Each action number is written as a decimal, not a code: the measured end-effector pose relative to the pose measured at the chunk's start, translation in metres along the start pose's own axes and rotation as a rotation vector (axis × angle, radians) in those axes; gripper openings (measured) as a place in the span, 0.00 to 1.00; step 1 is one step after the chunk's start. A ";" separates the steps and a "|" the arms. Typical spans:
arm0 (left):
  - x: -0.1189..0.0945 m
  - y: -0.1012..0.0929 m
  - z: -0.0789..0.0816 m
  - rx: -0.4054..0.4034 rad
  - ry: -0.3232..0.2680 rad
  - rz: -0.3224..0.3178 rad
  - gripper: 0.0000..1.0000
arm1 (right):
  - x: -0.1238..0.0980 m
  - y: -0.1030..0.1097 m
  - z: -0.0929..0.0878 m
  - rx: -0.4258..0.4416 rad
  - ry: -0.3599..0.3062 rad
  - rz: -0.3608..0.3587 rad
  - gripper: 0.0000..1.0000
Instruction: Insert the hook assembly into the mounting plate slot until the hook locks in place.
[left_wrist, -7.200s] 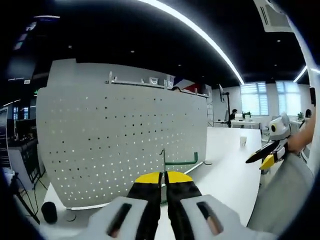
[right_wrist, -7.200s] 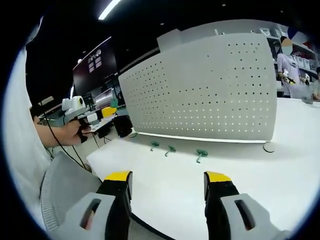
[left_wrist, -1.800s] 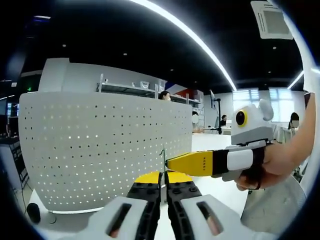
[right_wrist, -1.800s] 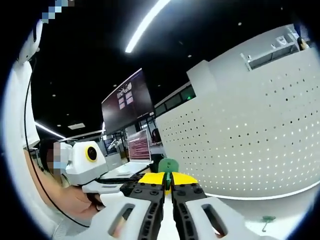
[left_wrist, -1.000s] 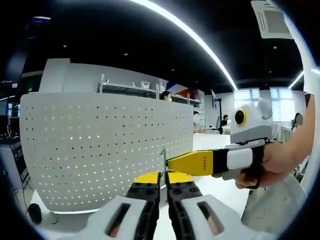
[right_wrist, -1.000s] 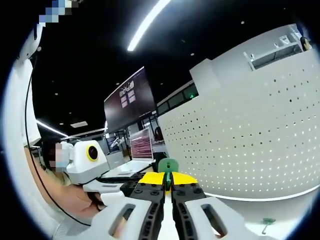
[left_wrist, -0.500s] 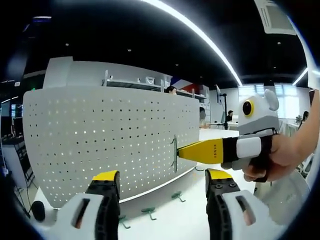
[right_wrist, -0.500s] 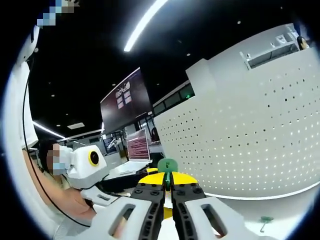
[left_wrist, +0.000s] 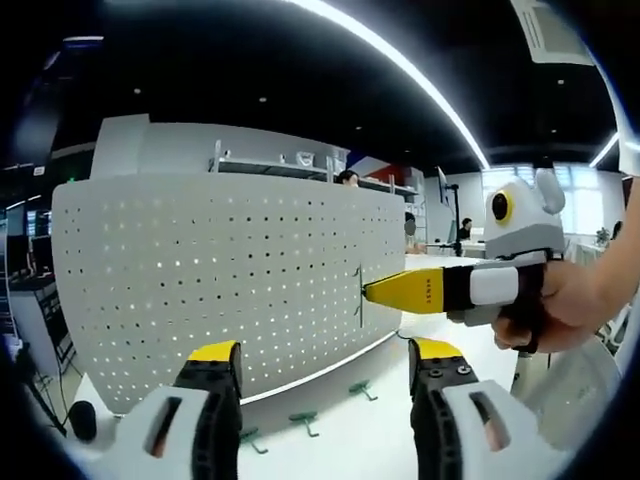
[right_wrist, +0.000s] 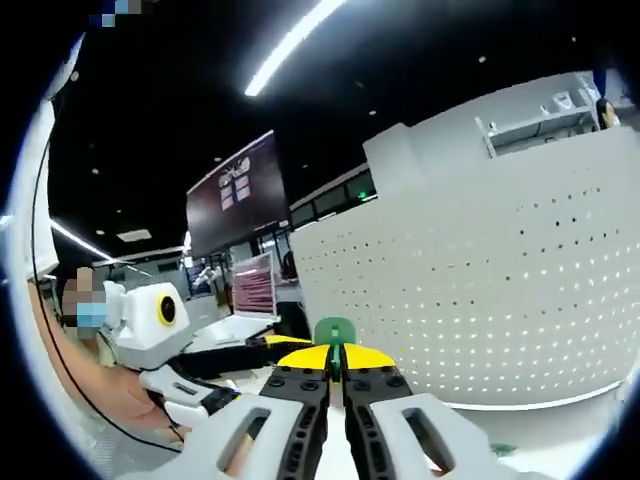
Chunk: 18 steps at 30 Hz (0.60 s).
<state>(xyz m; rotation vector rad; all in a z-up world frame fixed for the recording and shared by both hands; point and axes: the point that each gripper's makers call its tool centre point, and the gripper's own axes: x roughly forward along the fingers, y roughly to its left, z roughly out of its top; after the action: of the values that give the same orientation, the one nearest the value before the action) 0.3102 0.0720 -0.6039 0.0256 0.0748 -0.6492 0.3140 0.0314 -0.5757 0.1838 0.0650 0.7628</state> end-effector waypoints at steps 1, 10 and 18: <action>0.000 0.000 0.000 -0.005 0.001 0.000 0.69 | -0.001 -0.006 0.002 -0.008 -0.011 -0.026 0.01; -0.001 0.000 0.001 -0.023 -0.007 -0.003 0.71 | -0.021 -0.053 0.002 -0.086 0.057 -0.274 0.01; -0.001 0.001 0.004 -0.026 -0.017 -0.002 0.71 | -0.027 -0.066 0.004 -0.124 0.072 -0.343 0.01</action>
<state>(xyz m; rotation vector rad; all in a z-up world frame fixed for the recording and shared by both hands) 0.3099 0.0733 -0.6003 -0.0049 0.0669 -0.6505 0.3402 -0.0342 -0.5847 0.0251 0.1138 0.4298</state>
